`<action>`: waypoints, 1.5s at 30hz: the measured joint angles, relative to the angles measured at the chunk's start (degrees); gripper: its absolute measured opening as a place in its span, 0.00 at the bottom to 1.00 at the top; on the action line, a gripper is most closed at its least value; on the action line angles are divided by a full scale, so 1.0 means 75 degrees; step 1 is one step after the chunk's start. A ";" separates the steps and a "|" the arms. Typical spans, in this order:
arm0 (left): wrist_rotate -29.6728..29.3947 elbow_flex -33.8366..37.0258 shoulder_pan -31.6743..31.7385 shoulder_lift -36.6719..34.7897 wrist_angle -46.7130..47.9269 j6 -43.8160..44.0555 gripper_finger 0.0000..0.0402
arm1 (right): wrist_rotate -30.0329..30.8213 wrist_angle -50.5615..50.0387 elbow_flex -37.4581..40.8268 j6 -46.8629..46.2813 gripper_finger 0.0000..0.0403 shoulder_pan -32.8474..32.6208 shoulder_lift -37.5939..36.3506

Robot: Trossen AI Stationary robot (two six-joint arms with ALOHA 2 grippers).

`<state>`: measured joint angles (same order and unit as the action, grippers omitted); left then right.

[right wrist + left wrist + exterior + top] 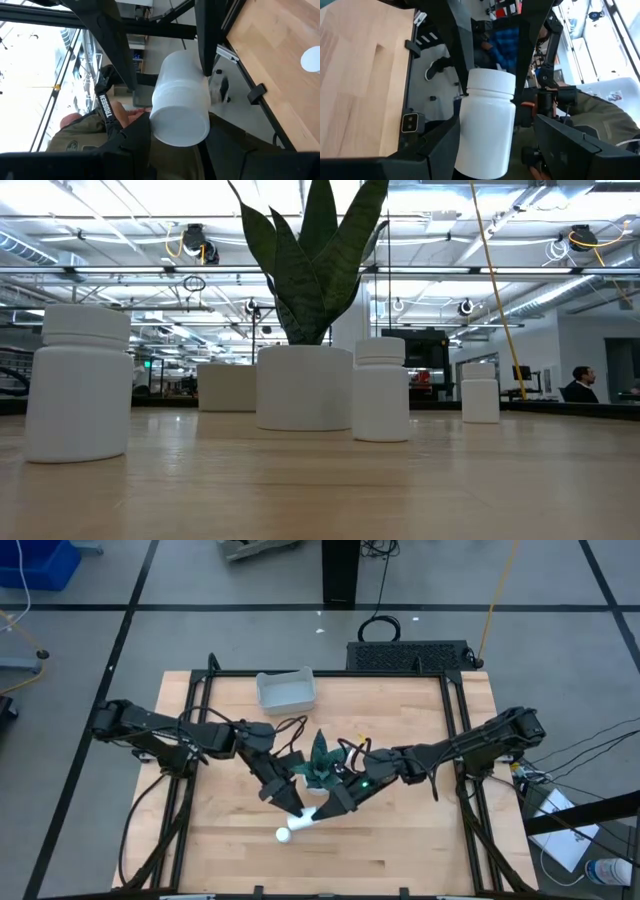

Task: Pick and place pill bottles into a basket
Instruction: Put the white medicine bottle into the gray bin

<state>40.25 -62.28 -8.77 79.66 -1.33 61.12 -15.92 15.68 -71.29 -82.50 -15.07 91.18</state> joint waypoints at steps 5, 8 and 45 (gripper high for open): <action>-0.0009 0.0003 0.0003 0.0000 0.0004 0.0000 0.64 | -0.0038 0.0012 0.0000 0.0030 0.37 0.0189 0.0000; -0.0006 0.0003 0.0003 0.0000 0.0003 -0.0003 0.64 | -0.0029 0.0015 0.0000 0.0077 0.37 0.0281 0.0000; -0.0230 0.0015 0.0254 -0.0006 -0.0274 -0.0076 0.60 | -0.0020 0.0365 -0.0002 0.0302 0.38 0.0566 -0.0005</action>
<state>38.52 -62.17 -6.87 79.61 -3.38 60.56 -16.07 18.42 -71.30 -80.23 -10.83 91.14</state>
